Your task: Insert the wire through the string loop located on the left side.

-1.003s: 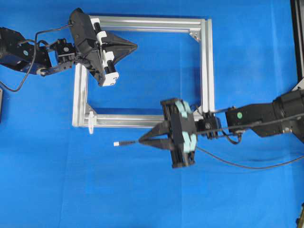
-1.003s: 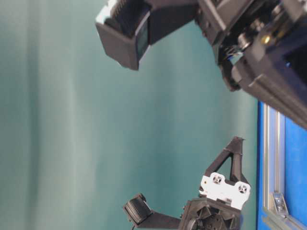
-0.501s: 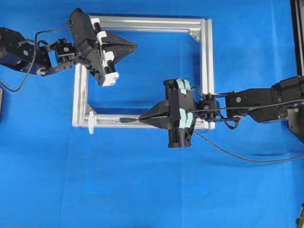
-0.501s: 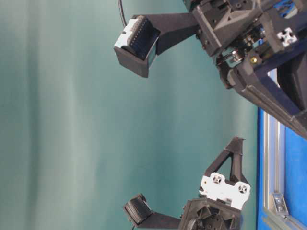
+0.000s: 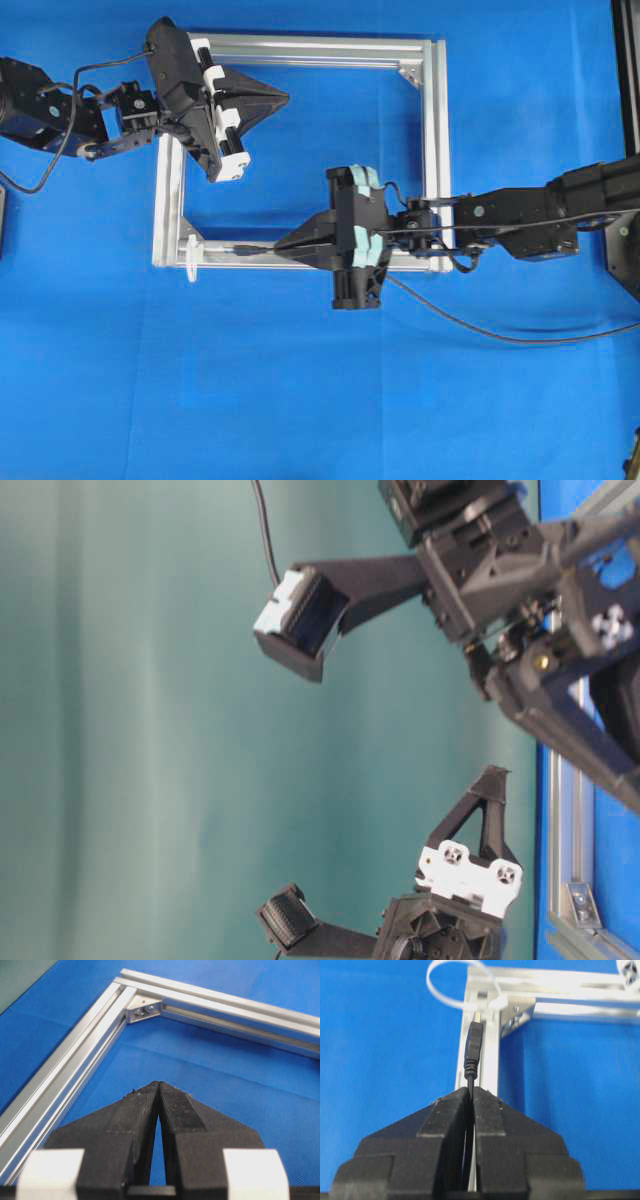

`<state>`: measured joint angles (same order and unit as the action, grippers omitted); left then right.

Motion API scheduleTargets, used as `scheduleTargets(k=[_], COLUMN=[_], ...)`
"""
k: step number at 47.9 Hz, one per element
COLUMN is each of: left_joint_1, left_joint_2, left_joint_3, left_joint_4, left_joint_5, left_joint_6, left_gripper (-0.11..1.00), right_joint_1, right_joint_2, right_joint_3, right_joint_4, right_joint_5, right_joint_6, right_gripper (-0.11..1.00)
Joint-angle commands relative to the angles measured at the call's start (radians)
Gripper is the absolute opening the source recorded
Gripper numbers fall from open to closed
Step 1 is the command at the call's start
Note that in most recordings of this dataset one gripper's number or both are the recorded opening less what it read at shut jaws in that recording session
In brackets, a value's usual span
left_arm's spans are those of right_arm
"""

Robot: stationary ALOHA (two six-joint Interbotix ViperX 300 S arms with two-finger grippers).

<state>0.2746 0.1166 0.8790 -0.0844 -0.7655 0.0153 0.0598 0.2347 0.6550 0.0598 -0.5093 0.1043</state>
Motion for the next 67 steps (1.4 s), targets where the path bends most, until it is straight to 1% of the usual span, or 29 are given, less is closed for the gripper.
scheduleTargets(k=[1,18,67], left_joint_1=[0.0,0.0,0.003], left_joint_2=[-0.032,-0.034,-0.034], left_joint_3=[-0.008,-0.006,-0.006], left_joint_4=[0.003,0.002,0.003], left_joint_5=[-0.005,-0.005,-0.005], left_joint_6=[0.0,0.0,0.0], left_gripper=[0.0,0.0,0.0], right_joint_1=[-0.006,-0.006,0.006], right_joint_2=[-0.005,0.037,0.051], right_joint_3=[-0.043,-0.101,-0.114], right_joint_4=[0.003,0.002,0.0], right_joint_5=[-0.011,0.006,0.006], right_joint_6=[0.0,0.0,-0.002], right_gripper=[-0.1,-0.1,-0.1])
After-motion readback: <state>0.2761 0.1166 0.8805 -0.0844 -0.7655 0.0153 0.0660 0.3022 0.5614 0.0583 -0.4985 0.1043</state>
